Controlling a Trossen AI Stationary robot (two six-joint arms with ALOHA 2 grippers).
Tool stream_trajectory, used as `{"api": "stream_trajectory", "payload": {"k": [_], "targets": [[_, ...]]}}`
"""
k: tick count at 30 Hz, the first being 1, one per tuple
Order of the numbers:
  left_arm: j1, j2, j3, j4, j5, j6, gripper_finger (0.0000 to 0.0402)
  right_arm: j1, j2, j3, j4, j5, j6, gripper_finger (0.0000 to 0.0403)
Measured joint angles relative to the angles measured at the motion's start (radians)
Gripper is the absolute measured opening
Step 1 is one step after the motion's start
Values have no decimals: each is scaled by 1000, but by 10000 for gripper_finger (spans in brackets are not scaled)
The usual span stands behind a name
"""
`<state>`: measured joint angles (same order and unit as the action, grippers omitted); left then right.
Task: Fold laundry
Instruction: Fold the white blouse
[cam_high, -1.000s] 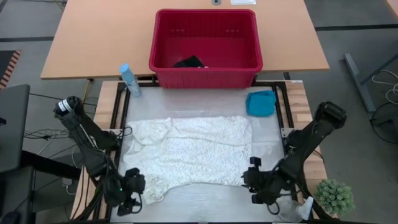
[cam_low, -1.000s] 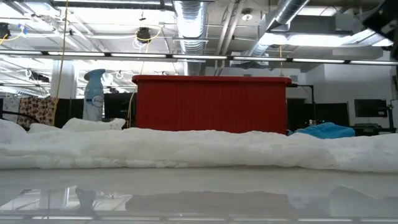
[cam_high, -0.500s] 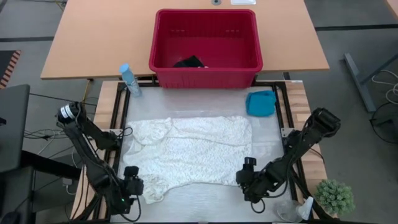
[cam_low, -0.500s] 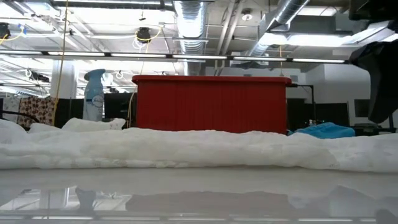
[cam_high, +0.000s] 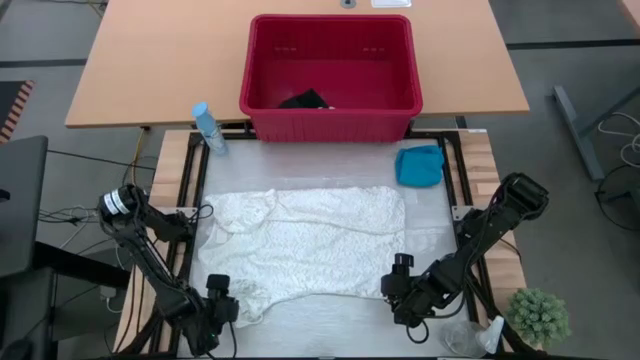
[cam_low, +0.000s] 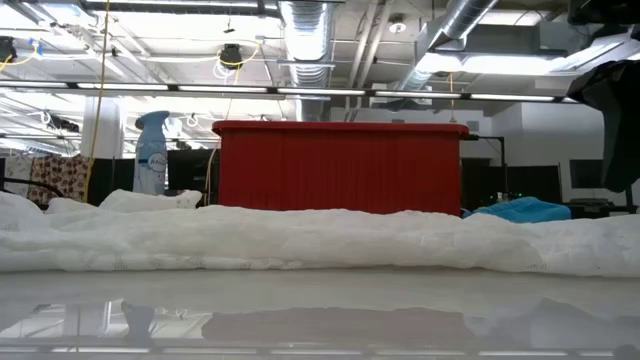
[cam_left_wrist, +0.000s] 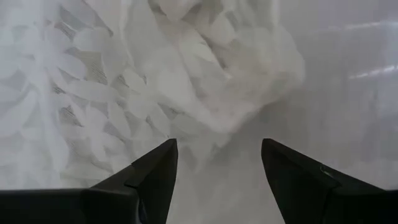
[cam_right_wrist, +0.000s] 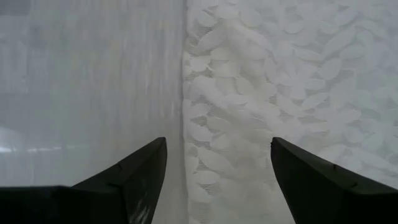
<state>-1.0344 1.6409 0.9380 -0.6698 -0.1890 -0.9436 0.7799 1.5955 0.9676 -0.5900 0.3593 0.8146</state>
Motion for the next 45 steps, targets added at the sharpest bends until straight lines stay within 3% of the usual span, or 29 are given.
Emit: {"api": "stream_trajectory", "payload": {"k": [10,26,45], "targets": [[-3,-2,0,77,-156,16,224,24,12,0,-41,-51,-6,311],[-6,-2,-1,36,-76,102,224,40,80,-3,-42,-101,-11,311],[-10,42,-41,106,-98,164,224,42,80,-3,-45,-99,1,311]]}}
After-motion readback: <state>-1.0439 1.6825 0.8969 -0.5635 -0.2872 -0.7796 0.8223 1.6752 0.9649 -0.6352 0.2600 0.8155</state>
